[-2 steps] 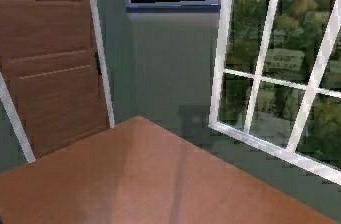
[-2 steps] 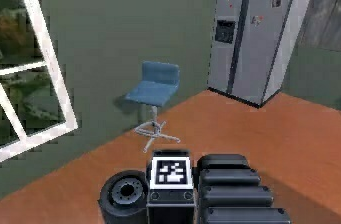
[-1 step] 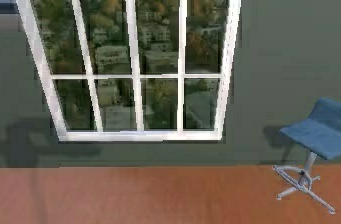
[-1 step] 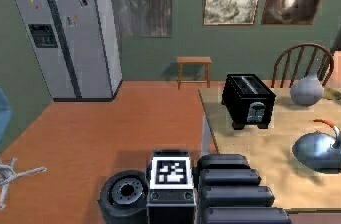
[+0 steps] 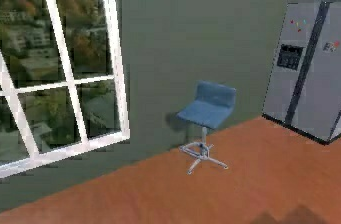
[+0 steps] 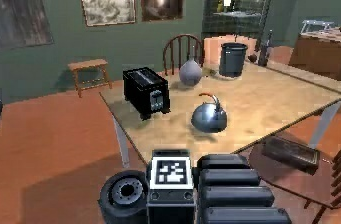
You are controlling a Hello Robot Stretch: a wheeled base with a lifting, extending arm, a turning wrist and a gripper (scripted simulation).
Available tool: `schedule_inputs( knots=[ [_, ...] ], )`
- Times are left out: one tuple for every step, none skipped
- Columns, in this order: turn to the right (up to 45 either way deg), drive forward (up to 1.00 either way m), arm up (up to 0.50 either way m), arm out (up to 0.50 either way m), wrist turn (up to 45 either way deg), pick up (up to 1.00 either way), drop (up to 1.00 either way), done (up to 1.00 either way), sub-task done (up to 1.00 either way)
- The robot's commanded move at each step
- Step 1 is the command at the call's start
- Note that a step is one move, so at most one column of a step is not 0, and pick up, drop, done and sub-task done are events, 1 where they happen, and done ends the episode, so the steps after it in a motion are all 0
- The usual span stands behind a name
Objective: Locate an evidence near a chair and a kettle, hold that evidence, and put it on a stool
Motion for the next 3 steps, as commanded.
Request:
schedule_inputs(
  knots=[
    [0.0,0.50,0.00,0.00,0.0,0.00,0.00,0.00,0.00],
    [45.0,0.00,0.00,0.00,0.0,0.00,0.00,0.00,0.00],
    [12.0,0.00,0.00,0.00,0.0,0.00,0.00,0.00,0.00]
  ],
)
